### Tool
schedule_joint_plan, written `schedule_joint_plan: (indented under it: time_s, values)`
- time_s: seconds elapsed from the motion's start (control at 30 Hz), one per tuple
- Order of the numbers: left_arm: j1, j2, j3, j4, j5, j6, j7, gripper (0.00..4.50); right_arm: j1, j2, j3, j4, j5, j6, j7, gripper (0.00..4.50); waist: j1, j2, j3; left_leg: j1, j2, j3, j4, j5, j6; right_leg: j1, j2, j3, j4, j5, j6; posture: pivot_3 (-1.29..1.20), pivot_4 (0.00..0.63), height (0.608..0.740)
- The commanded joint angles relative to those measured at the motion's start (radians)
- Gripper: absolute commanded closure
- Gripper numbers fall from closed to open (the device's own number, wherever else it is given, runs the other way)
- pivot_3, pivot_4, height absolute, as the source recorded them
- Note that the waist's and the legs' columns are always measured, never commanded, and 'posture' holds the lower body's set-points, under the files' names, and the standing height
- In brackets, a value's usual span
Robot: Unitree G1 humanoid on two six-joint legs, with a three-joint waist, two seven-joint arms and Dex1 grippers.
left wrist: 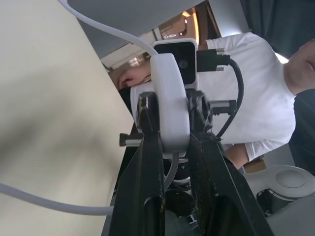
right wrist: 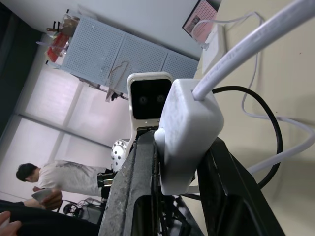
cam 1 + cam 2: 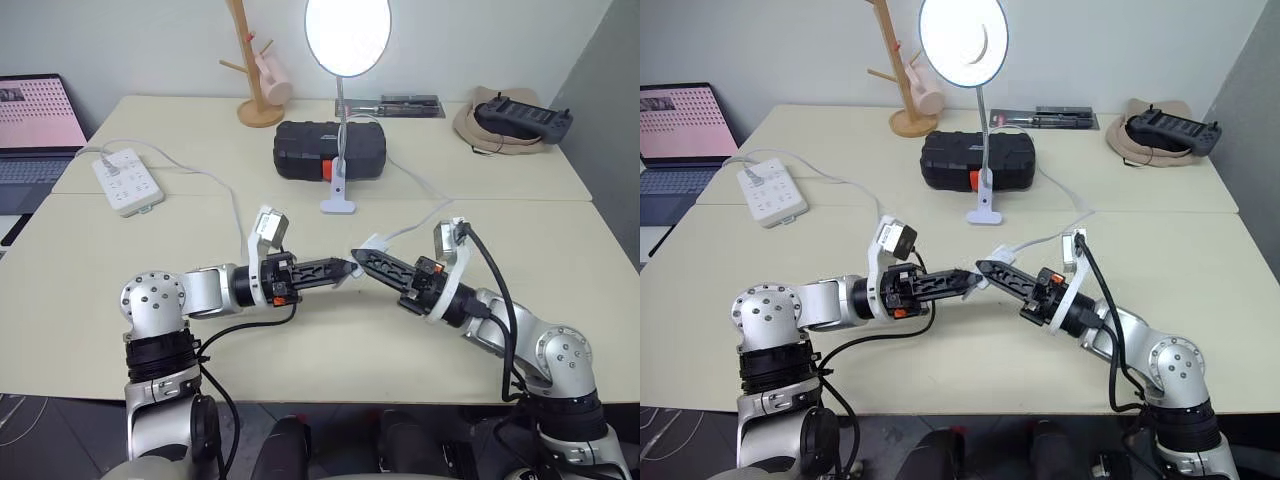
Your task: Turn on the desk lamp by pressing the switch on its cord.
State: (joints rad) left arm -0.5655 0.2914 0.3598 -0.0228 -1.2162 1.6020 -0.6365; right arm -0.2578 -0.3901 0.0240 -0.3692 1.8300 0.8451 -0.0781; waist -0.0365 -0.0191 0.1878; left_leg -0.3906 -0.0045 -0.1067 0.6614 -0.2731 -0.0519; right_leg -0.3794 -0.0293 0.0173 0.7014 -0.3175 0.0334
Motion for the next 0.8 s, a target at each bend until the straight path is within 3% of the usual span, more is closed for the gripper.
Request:
schedule_joint_plan:
  time_s: [0.03, 0.27, 0.33, 0.47, 0.8]
  values:
    - [-0.015, 0.014, -0.003, -0.004, -0.022, -0.010, 0.016, 4.15, -0.010, -0.004, -0.011, -0.021, 0.005, -0.006, 0.016, 3.85, 0.000, 0.000, 0.000, 0.000, 0.000, 0.000, 0.000, 0.000, 0.000, 0.000, 0.000, 0.000, 0.000, 0.000, 0.000, 0.00, 0.150, 0.740]
    - [-0.016, 0.019, -0.011, -0.002, -0.035, -0.019, 0.029, 4.15, -0.012, -0.012, -0.013, -0.029, -0.023, -0.008, 0.032, 3.87, 0.001, 0.000, 0.000, -0.001, 0.000, 0.000, 0.000, 0.000, 0.000, 0.000, 0.000, 0.000, -0.002, 0.000, 0.000, 0.00, 0.150, 0.740]
    - [-0.016, 0.021, -0.014, -0.002, -0.038, -0.023, 0.030, 4.15, -0.013, -0.013, -0.019, -0.034, -0.013, -0.010, 0.043, 3.17, 0.002, 0.000, 0.000, -0.001, 0.000, 0.000, 0.000, 0.000, 0.000, 0.000, 0.000, 0.000, -0.002, 0.000, 0.000, 0.00, 0.150, 0.740]
    - [-0.016, 0.027, -0.021, 0.001, -0.047, -0.033, 0.036, 4.15, -0.012, -0.016, -0.023, -0.033, -0.003, -0.012, 0.049, 2.16, 0.002, 0.000, 0.000, -0.001, 0.000, 0.000, 0.000, 0.000, 0.000, 0.000, 0.000, 0.000, -0.002, 0.000, 0.000, 0.00, 0.150, 0.740]
    - [-0.062, 0.089, -0.055, 0.037, -0.011, -0.081, -0.010, 4.15, 0.033, -0.097, -0.055, -0.036, 0.014, 0.018, 0.074, 0.06, 0.005, 0.000, 0.000, -0.002, 0.000, 0.000, 0.000, 0.000, 0.000, 0.000, 0.000, 0.000, -0.003, 0.000, 0.001, 0.00, 0.150, 0.740]
